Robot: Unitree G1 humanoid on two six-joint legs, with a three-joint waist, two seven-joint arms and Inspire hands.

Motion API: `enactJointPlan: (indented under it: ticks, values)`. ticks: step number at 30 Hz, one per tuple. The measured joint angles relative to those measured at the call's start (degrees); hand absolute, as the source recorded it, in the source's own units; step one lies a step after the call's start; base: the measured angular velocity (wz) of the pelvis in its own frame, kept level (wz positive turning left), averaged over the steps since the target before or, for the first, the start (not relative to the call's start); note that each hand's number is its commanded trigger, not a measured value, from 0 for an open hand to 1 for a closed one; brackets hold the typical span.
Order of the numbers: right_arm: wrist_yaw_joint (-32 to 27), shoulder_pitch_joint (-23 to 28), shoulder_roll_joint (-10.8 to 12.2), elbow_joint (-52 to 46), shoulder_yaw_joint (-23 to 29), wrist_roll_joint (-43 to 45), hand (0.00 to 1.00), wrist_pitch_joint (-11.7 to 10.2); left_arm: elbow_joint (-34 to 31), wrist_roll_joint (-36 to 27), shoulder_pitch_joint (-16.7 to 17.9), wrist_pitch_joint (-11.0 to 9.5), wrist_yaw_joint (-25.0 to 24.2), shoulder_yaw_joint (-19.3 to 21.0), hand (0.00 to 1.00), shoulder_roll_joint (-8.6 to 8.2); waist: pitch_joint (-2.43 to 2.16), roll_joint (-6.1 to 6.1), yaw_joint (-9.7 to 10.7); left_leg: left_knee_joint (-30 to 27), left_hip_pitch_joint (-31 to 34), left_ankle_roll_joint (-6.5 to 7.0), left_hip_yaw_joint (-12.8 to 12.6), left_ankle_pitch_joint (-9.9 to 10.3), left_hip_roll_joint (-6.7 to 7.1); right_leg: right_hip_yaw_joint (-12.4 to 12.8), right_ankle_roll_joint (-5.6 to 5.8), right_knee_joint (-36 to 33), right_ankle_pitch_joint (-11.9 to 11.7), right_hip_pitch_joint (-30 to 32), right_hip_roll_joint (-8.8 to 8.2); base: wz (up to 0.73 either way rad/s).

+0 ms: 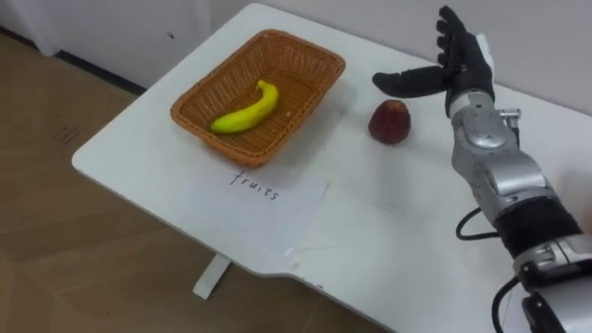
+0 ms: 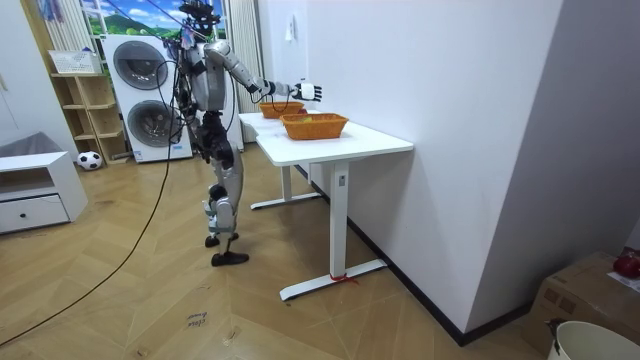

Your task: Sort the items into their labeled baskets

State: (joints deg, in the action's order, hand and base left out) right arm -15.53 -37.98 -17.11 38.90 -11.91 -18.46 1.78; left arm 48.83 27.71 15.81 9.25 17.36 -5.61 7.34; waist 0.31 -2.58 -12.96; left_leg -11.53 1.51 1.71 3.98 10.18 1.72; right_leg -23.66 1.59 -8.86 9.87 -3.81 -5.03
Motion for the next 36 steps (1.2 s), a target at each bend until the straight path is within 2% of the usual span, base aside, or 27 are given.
enactJointPlan:
  ticks: [6,26,36]
  values:
    - [0.08,0.03,-0.01,0.36,1.09,0.04,0.0,-0.02,0.06,-0.08,0.03,0.02,0.03,-0.35,0.0,-0.43,0.57,0.97,0.31,0.14,-0.01,0.0,-0.3,0.0,-0.07,0.03,0.01,0.0,-0.01,0.22,-0.01,-0.02]
    - [2.77,0.41,0.15,3.08,0.99,0.28,0.0,-0.02,1.84,-1.27,-0.08,0.03,0.66,-1.95,0.0,-1.13,0.47,1.25,0.1,-0.07,0.81,0.0,-0.33,0.0,-0.07,-0.12,0.01,-0.24,-0.01,1.03,-0.09,0.0]
    - [4.47,0.4,0.18,3.09,0.67,0.53,0.0,-0.13,1.85,-1.3,-0.19,-1.05,0.66,-2.53,0.0,-1.11,0.45,1.26,-0.09,-0.11,1.29,0.19,-0.56,-0.18,0.0,-0.16,0.01,-1.12,-0.01,1.94,-0.41,-0.02]
